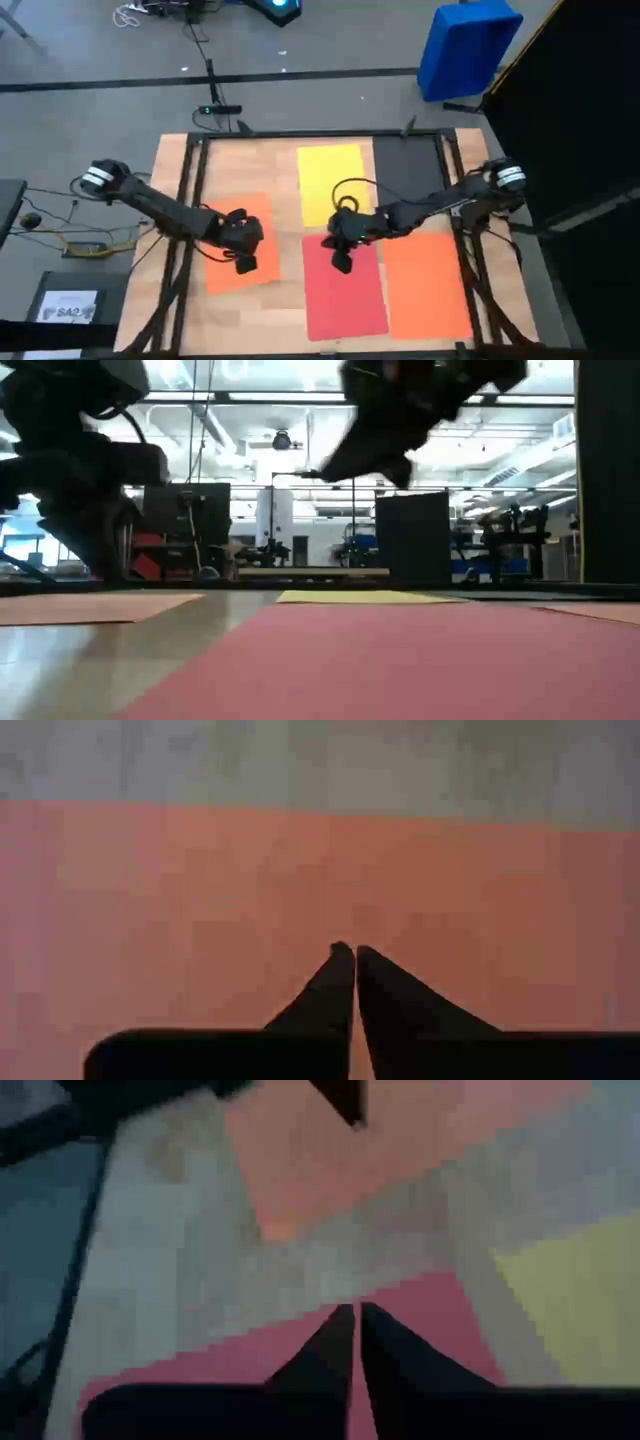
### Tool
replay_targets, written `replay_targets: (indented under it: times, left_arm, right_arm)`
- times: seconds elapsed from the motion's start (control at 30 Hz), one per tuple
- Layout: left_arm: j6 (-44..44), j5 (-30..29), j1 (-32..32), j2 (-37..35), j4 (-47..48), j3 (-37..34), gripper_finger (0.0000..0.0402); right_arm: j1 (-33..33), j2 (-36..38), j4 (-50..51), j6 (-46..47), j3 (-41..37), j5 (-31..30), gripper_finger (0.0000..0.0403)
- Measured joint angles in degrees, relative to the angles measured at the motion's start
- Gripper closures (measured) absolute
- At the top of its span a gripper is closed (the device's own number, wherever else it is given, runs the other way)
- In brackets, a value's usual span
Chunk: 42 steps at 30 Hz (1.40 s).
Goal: Organize paper
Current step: Stack the orange paper on top of the orange paper
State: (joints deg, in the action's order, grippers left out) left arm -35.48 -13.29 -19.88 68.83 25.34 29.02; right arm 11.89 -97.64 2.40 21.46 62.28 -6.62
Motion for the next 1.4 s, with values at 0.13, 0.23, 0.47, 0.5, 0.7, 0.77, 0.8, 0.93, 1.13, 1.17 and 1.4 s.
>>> replay_targets:
  times: [0.13, 0.23, 0.47, 0.5, 0.7, 0.77, 0.8, 0.93, 1.13, 1.17, 1.4]
  left_arm:
    - [-3.5, 0.6, 0.0, -0.9, -0.5, 0.0, 0.0401]
    - [-3.8, 0.8, 0.0, -0.7, -1.0, 0.0, 0.0401]
    - [-3.8, 0.9, 0.0, -0.8, -7.6, 0.0, 0.0401]
    - [-3.8, 0.9, 0.0, -0.8, -8.8, 0.0, 0.0401]
    - [-3.8, 0.9, 0.0, -0.8, -18.3, 0.0, 0.0401]
    - [-3.8, 0.9, 0.0, -0.8, -22.0, 0.0, 0.0401]
    - [-3.8, 0.9, 0.0, -0.8, -23.8, 0.0, 0.0401]
    - [-3.8, 0.9, 0.0, -0.8, -31.4, 0.0, 0.0401]
    - [-3.8, 0.9, 0.0, -0.8, -42.9, 0.0, 0.0401]
    - [-3.8, 0.9, 0.0, -0.8, -44.6, 0.0, 0.0401]
    - [-4.1, 0.9, 0.0, -0.8, -55.5, 0.0, 0.0401]
  right_arm:
    - [-0.4, -1.9, -0.6, -4.6, 2.3, -0.8, 0.0403]
    - [-0.8, -2.4, -3.2, -5.1, 2.6, -2.8, 0.0403]
    - [-2.3, -2.5, -7.4, -5.0, 2.5, -6.8, 0.0403]
    - [-2.6, -2.5, -8.2, -4.6, 2.5, -6.8, 0.0403]
    - [-2.8, -2.5, -9.8, -3.7, 2.5, -6.8, 0.0403]
    - [-2.7, -2.5, -9.5, -3.7, 2.5, -6.8, 0.0403]
    - [-2.6, -2.5, -9.6, -3.8, 2.5, -6.8, 0.0403]
    - [-2.7, -2.5, -9.6, -4.3, 2.5, -6.9, 0.0403]
    - [-2.5, -2.5, -9.6, -5.3, 2.5, -6.1, 0.0403]
    - [-2.4, -2.5, -9.6, -6.0, 2.5, -5.6, 0.0403]
    - [-1.8, -2.5, -9.5, -8.2, 2.5, -7.3, 0.0403]
